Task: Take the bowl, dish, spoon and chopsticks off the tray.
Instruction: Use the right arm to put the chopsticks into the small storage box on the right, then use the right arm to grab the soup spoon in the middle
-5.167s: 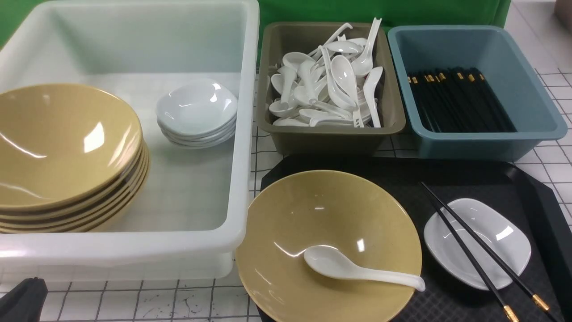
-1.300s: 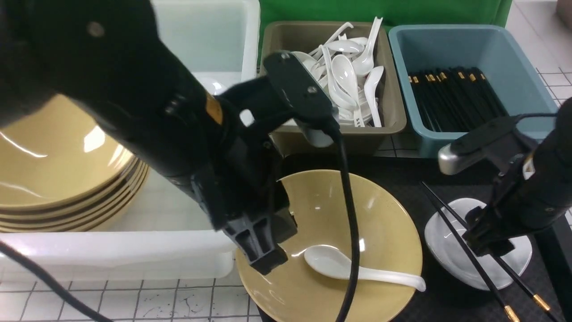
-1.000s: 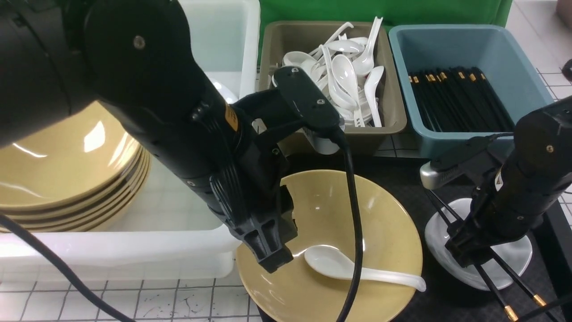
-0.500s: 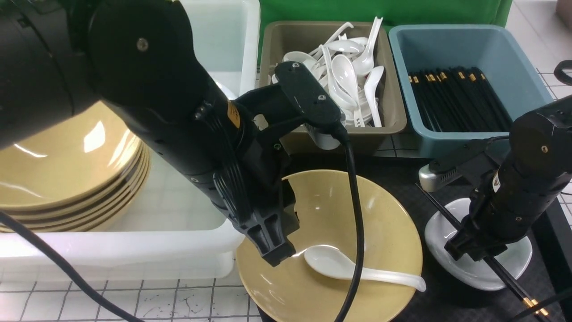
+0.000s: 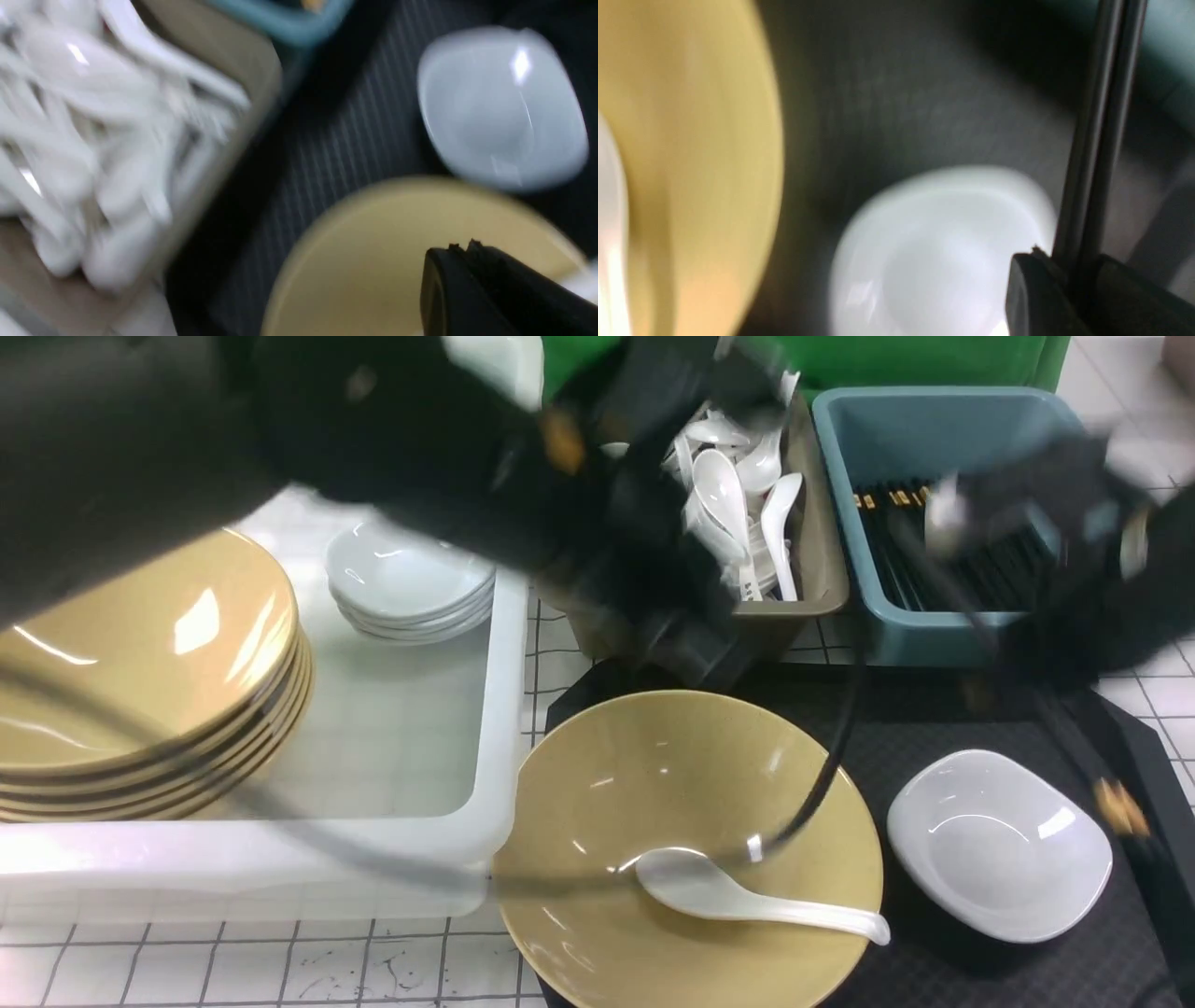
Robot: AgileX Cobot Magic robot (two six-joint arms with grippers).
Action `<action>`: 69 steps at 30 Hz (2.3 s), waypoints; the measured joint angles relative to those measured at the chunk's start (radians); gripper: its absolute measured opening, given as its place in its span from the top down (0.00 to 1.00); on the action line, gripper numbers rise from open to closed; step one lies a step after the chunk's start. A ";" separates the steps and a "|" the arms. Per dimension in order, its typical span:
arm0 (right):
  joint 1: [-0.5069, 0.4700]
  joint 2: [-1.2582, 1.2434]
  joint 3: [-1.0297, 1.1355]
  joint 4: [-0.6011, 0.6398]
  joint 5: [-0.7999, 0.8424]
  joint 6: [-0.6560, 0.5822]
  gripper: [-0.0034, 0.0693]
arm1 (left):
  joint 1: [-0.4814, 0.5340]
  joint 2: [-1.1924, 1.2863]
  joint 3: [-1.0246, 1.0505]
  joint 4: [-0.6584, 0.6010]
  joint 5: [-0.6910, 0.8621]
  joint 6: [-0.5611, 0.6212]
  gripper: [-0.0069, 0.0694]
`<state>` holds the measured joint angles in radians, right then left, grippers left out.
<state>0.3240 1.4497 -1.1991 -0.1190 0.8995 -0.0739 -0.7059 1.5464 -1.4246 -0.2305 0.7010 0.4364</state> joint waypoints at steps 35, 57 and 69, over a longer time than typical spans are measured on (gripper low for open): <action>-0.180 0.473 -0.533 0.104 0.002 -0.005 0.28 | 0.186 -0.058 -0.217 0.117 0.303 -0.057 0.93; 0.336 0.242 -0.266 0.276 0.333 -0.434 0.28 | 0.271 -0.754 0.599 0.044 0.236 -0.069 0.93; 0.373 0.357 -0.135 0.213 0.254 -0.476 0.28 | 0.271 -0.762 0.663 0.025 0.146 -0.069 0.93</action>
<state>0.6967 1.8070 -1.3345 0.0937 1.1533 -0.5499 -0.4346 0.7846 -0.7617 -0.2059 0.8467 0.3678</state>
